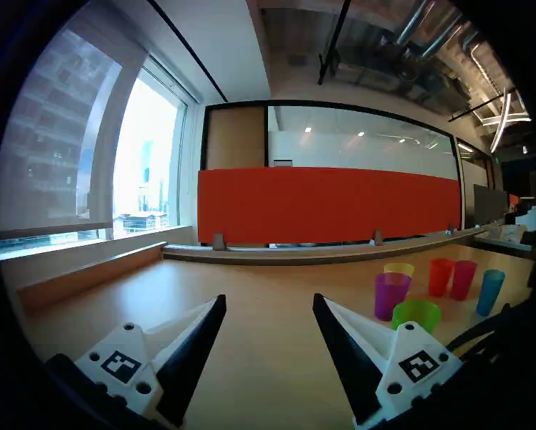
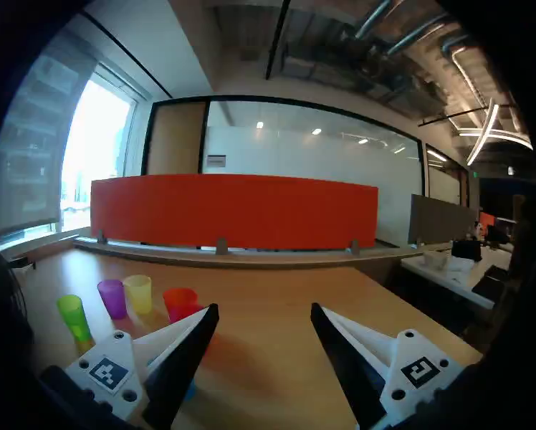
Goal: Pour water
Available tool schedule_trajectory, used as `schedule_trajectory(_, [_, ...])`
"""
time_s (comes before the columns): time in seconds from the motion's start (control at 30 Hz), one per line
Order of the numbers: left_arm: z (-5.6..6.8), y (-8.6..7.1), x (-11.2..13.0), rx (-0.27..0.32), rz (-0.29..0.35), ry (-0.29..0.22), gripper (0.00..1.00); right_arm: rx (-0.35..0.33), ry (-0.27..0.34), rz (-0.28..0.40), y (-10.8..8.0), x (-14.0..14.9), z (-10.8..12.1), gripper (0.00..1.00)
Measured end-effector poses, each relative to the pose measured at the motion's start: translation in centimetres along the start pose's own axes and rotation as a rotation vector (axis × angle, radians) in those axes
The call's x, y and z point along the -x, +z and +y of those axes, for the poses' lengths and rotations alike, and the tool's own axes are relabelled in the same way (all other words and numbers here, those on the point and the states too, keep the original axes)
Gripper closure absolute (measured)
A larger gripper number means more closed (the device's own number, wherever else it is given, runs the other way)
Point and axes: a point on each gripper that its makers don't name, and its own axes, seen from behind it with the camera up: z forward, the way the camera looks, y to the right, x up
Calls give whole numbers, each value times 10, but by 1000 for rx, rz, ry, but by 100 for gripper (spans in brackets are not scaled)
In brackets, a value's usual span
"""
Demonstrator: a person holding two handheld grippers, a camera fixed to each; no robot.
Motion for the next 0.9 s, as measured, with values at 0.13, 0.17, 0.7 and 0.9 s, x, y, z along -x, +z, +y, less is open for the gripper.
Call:
schedule_trajectory(0.13, [0,0,0,0,-1,0,10,-2,0,8,0,-1,1,0])
schedule_trajectory(0.17, [0,0,0,0,-1,0,10,-2,0,12,0,-1,1,0])
schedule_trajectory(0.7, [0,-1,0,0,-2,1,11,-13,-22,92,-4,-13,5,0])
schedule_trajectory(0.9, [0,0,1,0,-2,1,10,-18,-23,119,6,-9,1,0])
